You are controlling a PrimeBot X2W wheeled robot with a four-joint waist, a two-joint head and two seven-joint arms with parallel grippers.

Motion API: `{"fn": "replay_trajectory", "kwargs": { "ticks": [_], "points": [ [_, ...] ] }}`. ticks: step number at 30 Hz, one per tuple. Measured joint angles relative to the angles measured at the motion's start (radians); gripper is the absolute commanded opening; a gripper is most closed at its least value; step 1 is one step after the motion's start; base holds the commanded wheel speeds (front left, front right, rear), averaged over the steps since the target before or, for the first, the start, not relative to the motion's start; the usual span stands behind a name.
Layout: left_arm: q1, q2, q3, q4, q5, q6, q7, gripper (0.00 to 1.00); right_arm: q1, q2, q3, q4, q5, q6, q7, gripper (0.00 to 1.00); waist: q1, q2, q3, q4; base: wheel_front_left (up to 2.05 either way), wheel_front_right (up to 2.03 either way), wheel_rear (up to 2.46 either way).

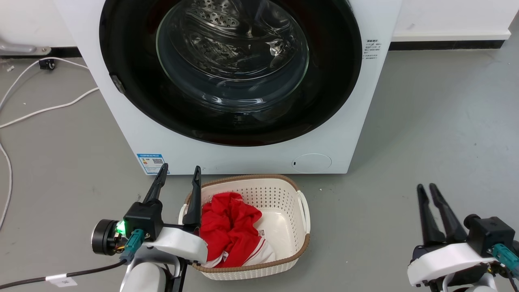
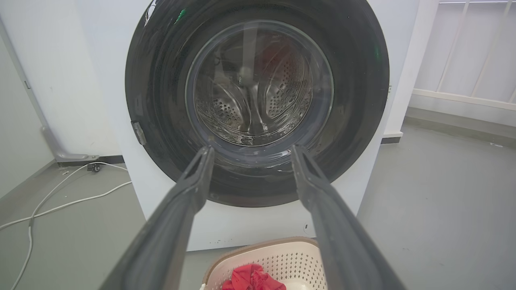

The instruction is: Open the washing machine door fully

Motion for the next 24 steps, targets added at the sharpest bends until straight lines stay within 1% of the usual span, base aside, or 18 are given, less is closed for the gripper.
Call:
{"fn": "replay_trajectory", "kwargs": {
  "ticks": [6,9,10,12,14,21,24],
  "points": [
    [0.000,0.000,0.001,0.000,0.000,0.000,0.000,1.00,-0.001,0.000,-0.014,0.032,0.099,0.000,-0.014,0.00,0.0000,0.0000,0.000,0.000,0.00,0.00,0.00],
    [0.001,0.000,0.001,0.000,-0.004,0.000,0.000,1.00,-0.004,0.000,-0.023,0.054,0.195,0.000,-0.029,0.00,0.0000,0.0000,0.000,0.000,0.00,0.00,0.00],
    [0.001,0.000,0.001,0.000,-0.006,0.000,0.000,1.00,-0.006,0.000,-0.024,0.063,0.246,0.000,-0.036,0.00,0.0000,0.0000,0.001,0.000,0.00,0.00,0.00],
    [0.001,0.000,0.002,-0.001,-0.007,0.000,0.000,1.00,-0.018,0.000,-0.018,0.087,0.418,0.000,-0.043,0.00,0.0000,0.0000,0.003,0.000,0.00,0.00,0.00],
    [0.001,0.000,0.002,-0.001,-0.008,0.000,0.000,1.00,-0.025,0.000,-0.005,0.103,0.564,0.000,-0.046,0.00,-0.0001,0.0000,0.006,-0.001,0.00,0.00,0.00],
    [0.000,0.000,0.002,-0.009,-0.016,0.006,0.000,1.00,-0.067,0.001,0.016,0.101,1.190,0.000,-0.033,0.00,0.0000,0.0000,0.022,-0.003,0.00,0.00,0.00],
    [-0.001,0.000,0.002,-0.017,-0.020,0.010,0.000,1.00,-0.101,0.002,-0.012,0.088,1.366,0.000,-0.010,0.00,-0.0001,0.0000,0.034,-0.005,0.00,0.00,0.00]
  ]
}}
